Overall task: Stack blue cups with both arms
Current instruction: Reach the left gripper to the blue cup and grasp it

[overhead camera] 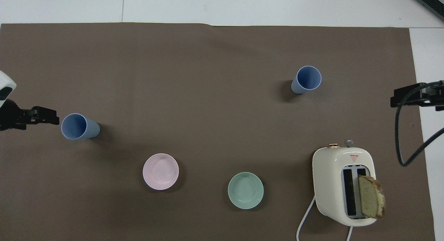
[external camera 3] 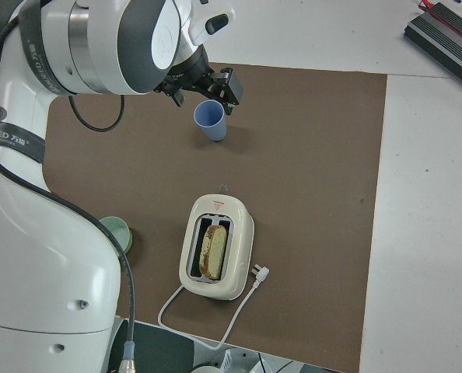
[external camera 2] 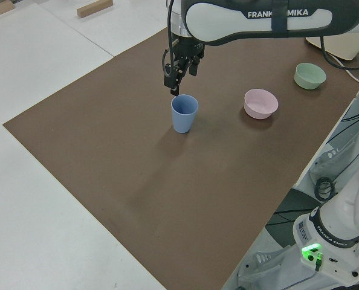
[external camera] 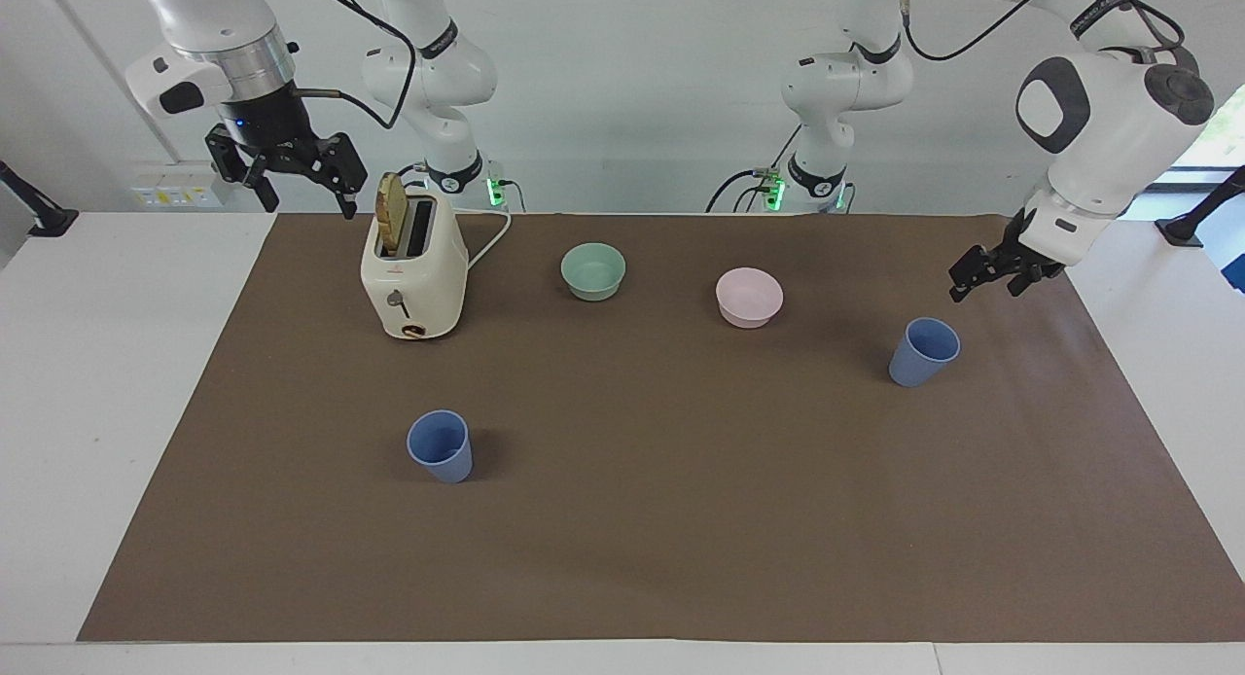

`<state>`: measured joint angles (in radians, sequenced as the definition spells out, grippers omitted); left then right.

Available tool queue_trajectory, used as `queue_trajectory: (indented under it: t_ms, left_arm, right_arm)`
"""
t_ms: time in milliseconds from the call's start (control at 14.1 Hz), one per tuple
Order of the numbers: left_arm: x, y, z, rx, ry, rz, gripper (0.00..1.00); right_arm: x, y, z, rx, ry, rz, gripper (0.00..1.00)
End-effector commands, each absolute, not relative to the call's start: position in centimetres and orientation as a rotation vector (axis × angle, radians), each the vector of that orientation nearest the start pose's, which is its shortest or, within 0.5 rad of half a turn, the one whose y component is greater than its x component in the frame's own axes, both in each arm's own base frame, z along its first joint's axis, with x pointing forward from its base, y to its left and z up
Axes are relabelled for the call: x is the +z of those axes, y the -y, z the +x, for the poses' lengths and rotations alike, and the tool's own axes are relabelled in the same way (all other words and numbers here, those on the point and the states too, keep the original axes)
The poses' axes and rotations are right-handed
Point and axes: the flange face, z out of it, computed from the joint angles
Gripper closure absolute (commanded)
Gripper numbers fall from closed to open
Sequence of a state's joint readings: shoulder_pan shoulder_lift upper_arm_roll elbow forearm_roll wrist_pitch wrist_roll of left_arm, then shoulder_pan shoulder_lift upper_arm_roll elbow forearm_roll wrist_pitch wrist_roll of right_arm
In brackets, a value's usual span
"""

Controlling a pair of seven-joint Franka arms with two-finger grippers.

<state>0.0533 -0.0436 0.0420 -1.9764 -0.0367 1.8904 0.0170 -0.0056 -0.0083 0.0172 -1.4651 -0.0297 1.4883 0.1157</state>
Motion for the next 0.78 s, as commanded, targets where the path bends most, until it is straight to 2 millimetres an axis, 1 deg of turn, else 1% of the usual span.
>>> queue_trajectory:
  t_ms: [0,142,285,427,498,640,711]
  left_arm:
    - [45.9,-6.1,52.8,0.034,0.206,-3.187,0.0]
    - [43.6,-6.3,53.6,0.053,0.213,-3.189,0.0]
    - [41.1,-6.3,53.3,0.039,0.222,-3.187,0.0]
    - [39.3,-6.2,52.9,0.016,0.242,-3.194,0.0]
    - [38.3,-6.2,52.9,0.035,0.248,-3.197,0.0]
    - [37.4,-6.2,53.0,0.054,0.247,-3.197,0.0]
    - [37.3,-6.2,53.0,0.05,0.25,-3.196,0.0]
  right_arm:
    - [67.2,-0.1,53.7,-0.063,-0.143,-3.165,0.0]
    - [67.1,-0.1,53.7,-0.061,-0.14,-3.166,0.0]
    - [67.1,0.0,53.7,-0.061,-0.145,-3.165,0.0]
    - [67.1,0.0,53.7,-0.061,-0.143,-3.166,0.0]
    - [67.1,0.0,53.7,-0.061,-0.14,-3.166,0.0]
    - [67.2,0.0,53.7,-0.061,-0.135,-3.166,0.0]
    - [67.2,0.0,53.7,-0.06,-0.133,-3.165,0.0]
